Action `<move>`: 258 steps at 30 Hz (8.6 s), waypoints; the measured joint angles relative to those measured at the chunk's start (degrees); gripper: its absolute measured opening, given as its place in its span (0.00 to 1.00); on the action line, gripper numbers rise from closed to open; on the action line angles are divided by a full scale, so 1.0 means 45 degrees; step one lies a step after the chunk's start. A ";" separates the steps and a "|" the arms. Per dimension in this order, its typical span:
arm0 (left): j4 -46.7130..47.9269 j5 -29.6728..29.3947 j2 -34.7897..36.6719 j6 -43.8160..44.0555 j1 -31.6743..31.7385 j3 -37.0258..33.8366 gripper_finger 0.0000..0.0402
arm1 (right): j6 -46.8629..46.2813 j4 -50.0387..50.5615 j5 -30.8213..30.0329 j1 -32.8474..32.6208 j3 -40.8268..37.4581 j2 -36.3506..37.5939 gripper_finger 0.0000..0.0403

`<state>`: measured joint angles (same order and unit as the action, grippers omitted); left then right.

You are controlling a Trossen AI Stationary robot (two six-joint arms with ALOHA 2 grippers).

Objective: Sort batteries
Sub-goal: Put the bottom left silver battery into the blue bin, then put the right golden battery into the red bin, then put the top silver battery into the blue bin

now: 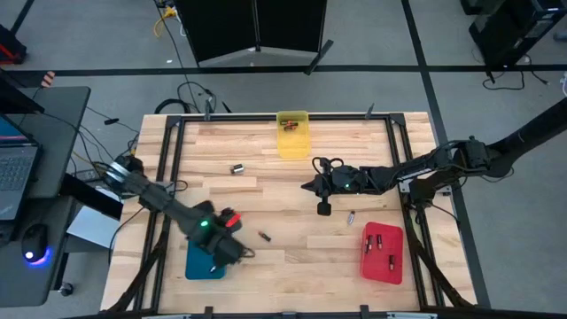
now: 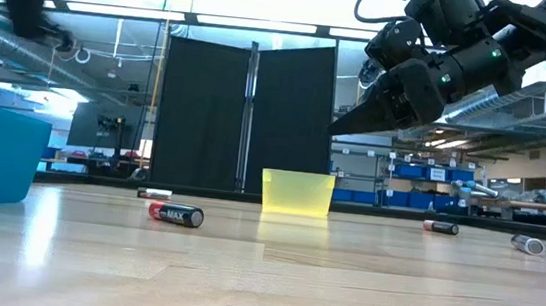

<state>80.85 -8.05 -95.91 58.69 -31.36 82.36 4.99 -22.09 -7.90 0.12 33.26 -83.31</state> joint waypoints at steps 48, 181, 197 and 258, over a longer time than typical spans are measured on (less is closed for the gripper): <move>-0.8522 0.0778 0.2476 0.3327 -0.1446 -0.8238 0.33 | -0.0073 -0.0044 -0.0034 -0.0010 -0.0005 0.0000 0.02; -2.5726 0.4667 0.2379 -1.3661 1.1469 -1.0030 0.02 | -2.9974 1.7210 0.3536 -0.9507 0.1450 0.1243 0.14; -2.5701 0.4659 0.2379 -1.3652 1.1469 -1.0024 0.02 | -2.9860 1.6296 0.3589 -0.9496 0.0860 0.1243 0.27; -1.1443 0.0729 0.0990 -1.4567 1.1942 -0.8067 0.30 | -1.0825 1.4042 -0.2667 -0.2482 0.3910 0.1253 0.02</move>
<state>29.35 -4.77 -91.46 -6.87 22.38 46.06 -43.72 41.10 -19.90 -11.05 50.85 -77.67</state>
